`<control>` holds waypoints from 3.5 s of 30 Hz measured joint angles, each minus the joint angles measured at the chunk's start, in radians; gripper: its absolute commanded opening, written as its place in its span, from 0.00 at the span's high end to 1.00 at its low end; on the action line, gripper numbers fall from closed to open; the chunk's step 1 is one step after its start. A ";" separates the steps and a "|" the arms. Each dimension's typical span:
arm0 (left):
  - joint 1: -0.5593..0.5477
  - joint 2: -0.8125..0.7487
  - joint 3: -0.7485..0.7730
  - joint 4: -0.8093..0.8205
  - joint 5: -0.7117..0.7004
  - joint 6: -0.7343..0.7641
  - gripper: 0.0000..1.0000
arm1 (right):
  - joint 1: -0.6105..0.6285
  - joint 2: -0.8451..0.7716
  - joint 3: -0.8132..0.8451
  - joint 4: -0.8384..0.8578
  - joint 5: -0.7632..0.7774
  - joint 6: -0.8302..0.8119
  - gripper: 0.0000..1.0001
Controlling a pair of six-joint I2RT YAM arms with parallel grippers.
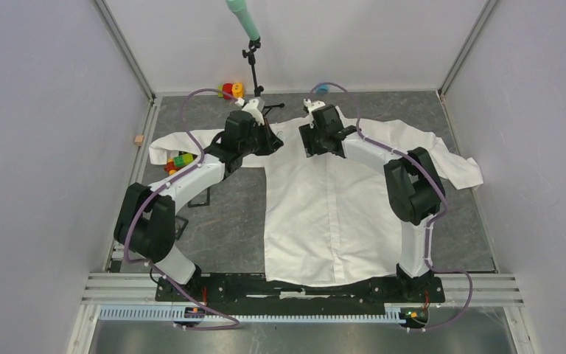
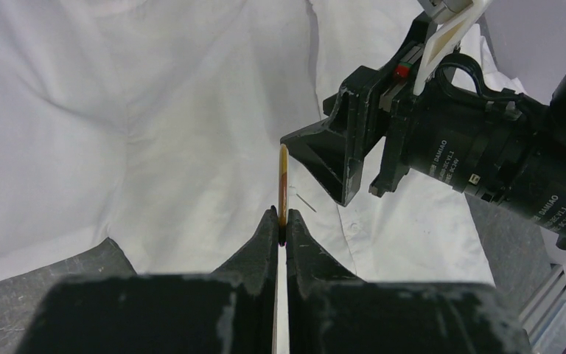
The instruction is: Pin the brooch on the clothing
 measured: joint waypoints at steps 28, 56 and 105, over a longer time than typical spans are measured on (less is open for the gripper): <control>-0.040 0.048 -0.028 0.031 -0.037 -0.019 0.98 | 0.050 0.021 -0.154 0.109 0.048 0.066 0.90; -0.120 0.392 0.150 -0.028 -0.127 -0.017 0.98 | 0.037 -0.193 -0.498 0.464 -0.119 0.113 1.00; -0.153 0.424 0.152 -0.008 -0.063 0.072 0.98 | 0.034 -0.116 -0.572 0.673 -0.320 0.121 1.00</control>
